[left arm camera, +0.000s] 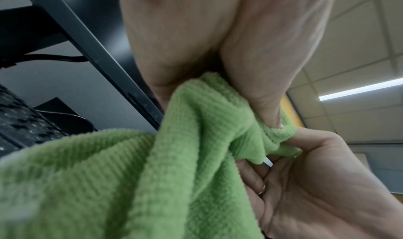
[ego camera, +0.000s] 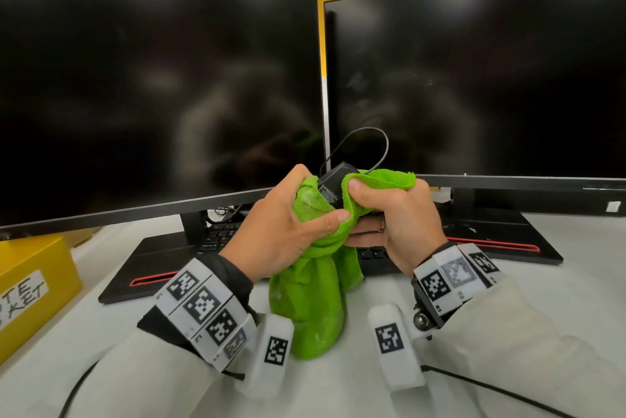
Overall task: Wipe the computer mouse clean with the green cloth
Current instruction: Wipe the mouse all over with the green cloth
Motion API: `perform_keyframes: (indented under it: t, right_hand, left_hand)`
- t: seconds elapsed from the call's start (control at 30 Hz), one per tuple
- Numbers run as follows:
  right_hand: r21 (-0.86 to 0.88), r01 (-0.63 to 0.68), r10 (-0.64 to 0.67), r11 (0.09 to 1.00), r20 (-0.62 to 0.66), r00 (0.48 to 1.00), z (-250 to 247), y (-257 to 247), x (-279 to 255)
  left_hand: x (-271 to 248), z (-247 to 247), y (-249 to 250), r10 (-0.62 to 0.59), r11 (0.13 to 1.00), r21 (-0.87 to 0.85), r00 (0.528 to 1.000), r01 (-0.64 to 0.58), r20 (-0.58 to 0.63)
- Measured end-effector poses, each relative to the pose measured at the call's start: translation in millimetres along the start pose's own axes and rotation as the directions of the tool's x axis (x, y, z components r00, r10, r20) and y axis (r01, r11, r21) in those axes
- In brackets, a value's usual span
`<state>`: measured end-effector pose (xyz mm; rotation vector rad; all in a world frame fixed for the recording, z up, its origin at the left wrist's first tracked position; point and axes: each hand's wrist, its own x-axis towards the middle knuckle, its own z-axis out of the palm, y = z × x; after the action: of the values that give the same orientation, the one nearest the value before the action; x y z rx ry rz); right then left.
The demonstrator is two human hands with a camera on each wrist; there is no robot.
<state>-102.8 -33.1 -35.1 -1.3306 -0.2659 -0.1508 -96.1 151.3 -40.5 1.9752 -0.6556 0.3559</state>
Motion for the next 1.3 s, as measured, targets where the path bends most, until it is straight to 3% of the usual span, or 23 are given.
perform_keyframes:
  t: [0.1,0.27,0.4,0.67,0.83,0.97,1.13,1.2,1.3]
  right_hand:
    - [-0.012,0.012,-0.012,1.000,0.005,1.000,2,1,2]
    - [-0.023,0.011,-0.010,1.000,0.052,0.999,-1,4,6]
    - [-0.020,0.001,0.002,1.000,0.123,0.992,-3,8,6]
    - [-0.018,-0.015,0.017,1.000,0.127,0.992,-4,12,7]
    - [-0.026,0.032,-0.027,0.999,0.168,0.985,4,9,2]
    - [-0.046,0.013,-0.003,0.999,0.201,0.980,9,11,2]
    - [-0.048,0.001,0.008,0.999,0.177,0.984,8,11,5]
    - [-0.042,0.004,0.002,0.999,0.125,0.992,6,11,7]
    - [-0.006,0.010,-0.010,1.000,0.022,1.000,-1,11,12]
  left_hand:
    - [1,-1,-7,0.002,0.996,0.094,0.997,0.005,-0.074]
    - [4,3,-9,-0.029,0.999,-0.046,0.989,0.023,-0.145]
    - [5,-1,-10,-0.063,0.998,-0.027,0.987,0.059,-0.151]
    - [6,-1,-12,0.010,0.980,0.196,0.983,0.027,-0.183]
    - [4,-3,-1,-0.026,0.969,0.229,0.959,0.094,-0.281]
    - [2,-8,0,-0.135,0.928,0.295,0.942,0.229,-0.309]
    - [4,-3,1,-0.123,0.910,0.315,0.900,0.271,-0.418]
    - [6,-3,-8,-0.114,0.930,0.280,0.912,0.237,-0.395]
    - [7,-3,-25,-0.092,0.985,0.127,0.976,0.119,-0.199]
